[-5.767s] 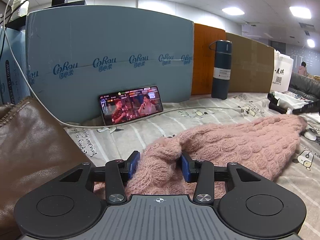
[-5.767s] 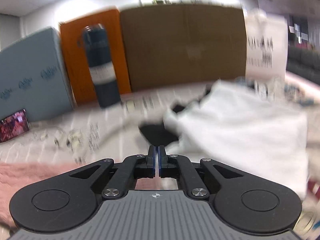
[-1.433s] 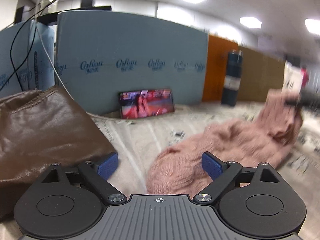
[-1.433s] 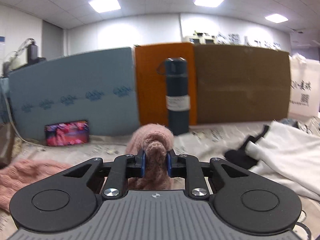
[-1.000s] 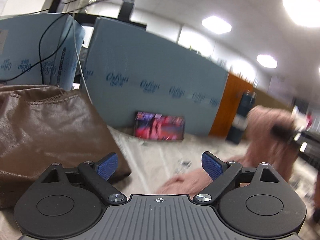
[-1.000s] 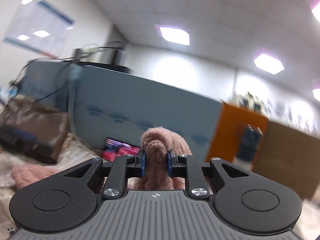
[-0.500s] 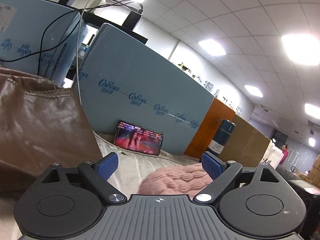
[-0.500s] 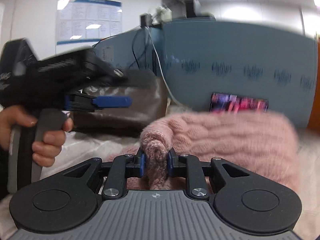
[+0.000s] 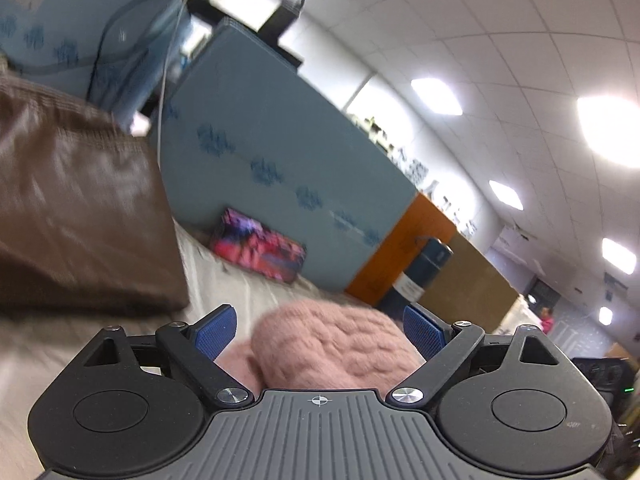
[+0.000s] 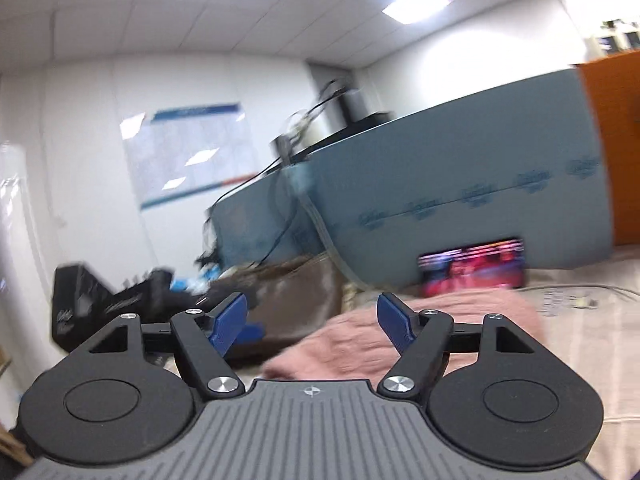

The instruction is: Fold clothes

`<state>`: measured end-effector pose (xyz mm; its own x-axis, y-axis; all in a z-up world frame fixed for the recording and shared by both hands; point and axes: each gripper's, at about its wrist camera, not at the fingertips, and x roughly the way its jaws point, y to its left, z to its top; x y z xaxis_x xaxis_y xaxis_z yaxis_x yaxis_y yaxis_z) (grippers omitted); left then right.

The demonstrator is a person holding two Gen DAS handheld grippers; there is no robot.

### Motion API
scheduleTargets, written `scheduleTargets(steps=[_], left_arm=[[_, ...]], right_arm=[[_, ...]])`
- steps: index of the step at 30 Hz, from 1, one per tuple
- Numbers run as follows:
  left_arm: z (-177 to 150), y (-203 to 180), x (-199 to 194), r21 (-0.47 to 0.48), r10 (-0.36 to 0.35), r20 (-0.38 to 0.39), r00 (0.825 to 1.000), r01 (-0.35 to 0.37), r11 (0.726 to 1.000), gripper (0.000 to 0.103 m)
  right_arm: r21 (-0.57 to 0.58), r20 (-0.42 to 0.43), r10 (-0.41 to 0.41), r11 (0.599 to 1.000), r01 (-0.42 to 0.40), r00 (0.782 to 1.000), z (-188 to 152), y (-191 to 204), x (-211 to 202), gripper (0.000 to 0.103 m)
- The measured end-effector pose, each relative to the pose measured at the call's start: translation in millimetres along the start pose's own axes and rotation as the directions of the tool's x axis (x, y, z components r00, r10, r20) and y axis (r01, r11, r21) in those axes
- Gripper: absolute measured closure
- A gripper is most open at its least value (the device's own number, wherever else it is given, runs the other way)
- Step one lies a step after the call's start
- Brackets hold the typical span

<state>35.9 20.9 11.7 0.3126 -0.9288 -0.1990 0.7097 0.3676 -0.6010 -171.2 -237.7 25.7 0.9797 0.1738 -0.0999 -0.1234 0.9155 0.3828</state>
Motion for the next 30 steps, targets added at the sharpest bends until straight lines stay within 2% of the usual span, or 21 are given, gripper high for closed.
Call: scheduleTargets(steps=[2,6,11,15,17,19,22,26,28,30], left_arm=[[-0.9,-0.4,8.2,-0.026,0.002,-0.046,0.999,-0.004,1.000,0.011],[-2.7,1.5,22.6,-0.067,0.022,-0.113,0.993,-0.030,0.997,0.012],[-2.5,5.2,32.2,-0.115,0.028,-0.162,0.986,-0.047,0.992,0.012],[-5.0,5.9,40.9,-0.108,0.044,-0.199,0.979,-0.066,0.992,0.012],[-7.1,5.6,46.5,-0.095,0.055,-0.215,0.975,-0.076,0.993,0.021],[-10.2,2.2,51.3,-0.056,0.054,-0.221,0.974,-0.068,0.996,0.056],[-16.8,-10.7,52.1,0.078,0.064,-0.172,0.983,-0.051,0.996,0.084],[-15.6,-25.2,39.2,0.177,0.042,-0.056,0.998,-0.032,0.984,0.087],[-13.1,-30.2,30.5,0.230,0.068,0.010,0.998,-0.068,0.971,0.087],[-12.3,-29.6,24.0,0.275,0.124,0.040,0.991,-0.131,0.952,0.087]], right_arm=[[0.074,-0.001,-0.030,0.997,0.030,1.000,-1.8,-16.8,-7.1,0.027],[0.189,-0.027,-0.027,0.981,0.032,0.999,-9.2,-38.9,-4.8,0.027],[0.231,-0.023,-0.001,0.973,0.006,1.000,-9.8,-45.9,-3.9,0.021],[0.253,-0.050,-0.006,0.967,0.018,0.999,-13.7,-50.8,-0.9,0.021],[0.266,-0.053,-0.006,0.964,0.020,0.999,-15.1,-52.0,-1.2,0.021],[0.266,-0.051,-0.006,0.964,0.020,0.999,-15.4,-51.5,-0.6,0.020],[0.263,-0.044,-0.013,0.965,0.024,0.999,-15.4,-50.5,-1.7,0.018],[0.276,-0.004,-0.004,0.961,0.005,1.000,-14.3,-52.0,-7.1,0.018],[0.281,0.021,0.011,0.960,-0.016,1.000,-14.1,-52.3,-10.2,0.018],[0.284,0.032,0.026,0.958,-0.035,0.999,-13.5,-52.2,-11.5,0.018]])
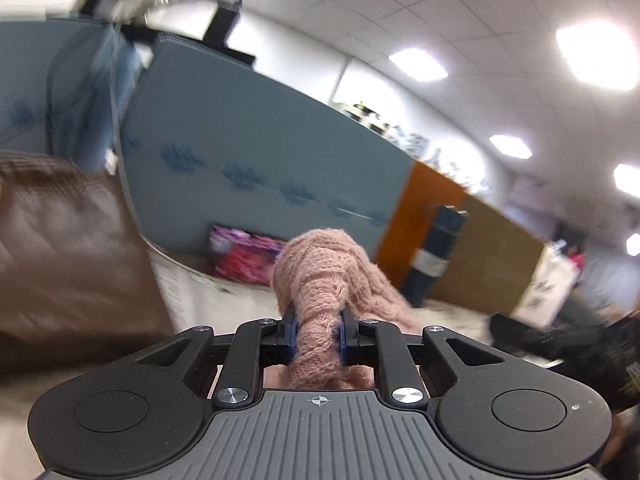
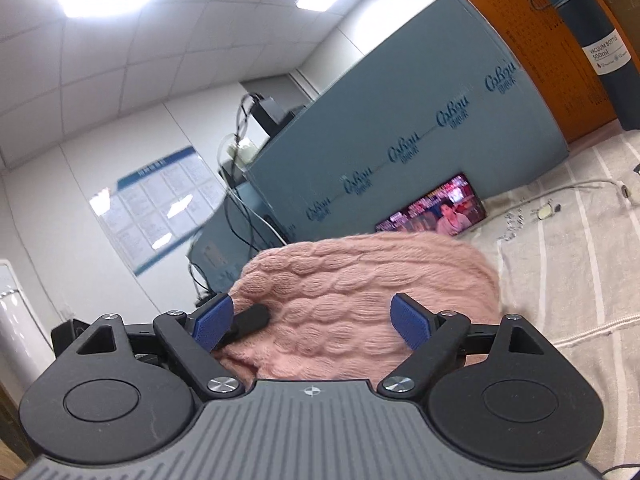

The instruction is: Fold clothes

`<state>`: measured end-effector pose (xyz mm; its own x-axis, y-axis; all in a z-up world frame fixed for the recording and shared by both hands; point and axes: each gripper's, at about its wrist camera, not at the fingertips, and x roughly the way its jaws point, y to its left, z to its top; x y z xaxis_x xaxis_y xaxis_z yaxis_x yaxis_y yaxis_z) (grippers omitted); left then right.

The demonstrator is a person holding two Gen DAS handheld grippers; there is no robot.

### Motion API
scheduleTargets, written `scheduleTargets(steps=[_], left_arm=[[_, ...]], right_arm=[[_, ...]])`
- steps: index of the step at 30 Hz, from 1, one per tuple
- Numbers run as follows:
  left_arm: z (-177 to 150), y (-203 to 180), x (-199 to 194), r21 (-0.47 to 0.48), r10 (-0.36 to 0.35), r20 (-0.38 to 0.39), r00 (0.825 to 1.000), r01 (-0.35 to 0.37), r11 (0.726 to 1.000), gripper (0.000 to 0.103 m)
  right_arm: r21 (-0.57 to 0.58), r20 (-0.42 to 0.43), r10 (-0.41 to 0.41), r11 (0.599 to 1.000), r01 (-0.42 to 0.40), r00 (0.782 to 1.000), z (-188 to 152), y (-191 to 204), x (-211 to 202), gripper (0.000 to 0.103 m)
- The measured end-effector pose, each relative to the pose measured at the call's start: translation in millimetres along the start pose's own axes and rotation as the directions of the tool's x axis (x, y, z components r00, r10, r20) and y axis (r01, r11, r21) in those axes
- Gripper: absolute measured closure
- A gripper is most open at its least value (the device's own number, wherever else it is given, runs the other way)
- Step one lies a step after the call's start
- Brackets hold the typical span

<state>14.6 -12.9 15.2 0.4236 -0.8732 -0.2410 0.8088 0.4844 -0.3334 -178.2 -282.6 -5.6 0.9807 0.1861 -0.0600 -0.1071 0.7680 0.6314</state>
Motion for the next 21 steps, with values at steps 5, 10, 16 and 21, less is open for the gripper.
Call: scheduleTargets(steps=[5,10,16,21], left_arm=[[-17.7,22.5,0.3,-0.103,0.075,-0.111,0.991,-0.087,0.991,0.086],[-27.5,29.5,6.0,-0.125,0.102,-0.154,0.983,-0.122,0.985,0.080],[-27.5,29.3,6.8,-0.120,0.141,-0.148,0.979,-0.159,0.980,0.058],[-20.8,35.2,-8.0,-0.235,0.202,-0.116,0.972,-0.225,0.946,0.015]], right_arm=[[0.015,-0.052,0.010,1.000,-0.010,0.999,-0.5,-1.0,6.8,0.018],[0.035,-0.143,-0.054,0.998,0.060,0.988,-4.9,-9.5,23.0,0.018],[0.040,-0.133,-0.082,0.995,0.088,0.988,-7.3,-13.0,24.4,0.017],[0.046,-0.050,-0.137,0.989,0.140,0.989,-4.3,-14.3,14.0,0.015]])
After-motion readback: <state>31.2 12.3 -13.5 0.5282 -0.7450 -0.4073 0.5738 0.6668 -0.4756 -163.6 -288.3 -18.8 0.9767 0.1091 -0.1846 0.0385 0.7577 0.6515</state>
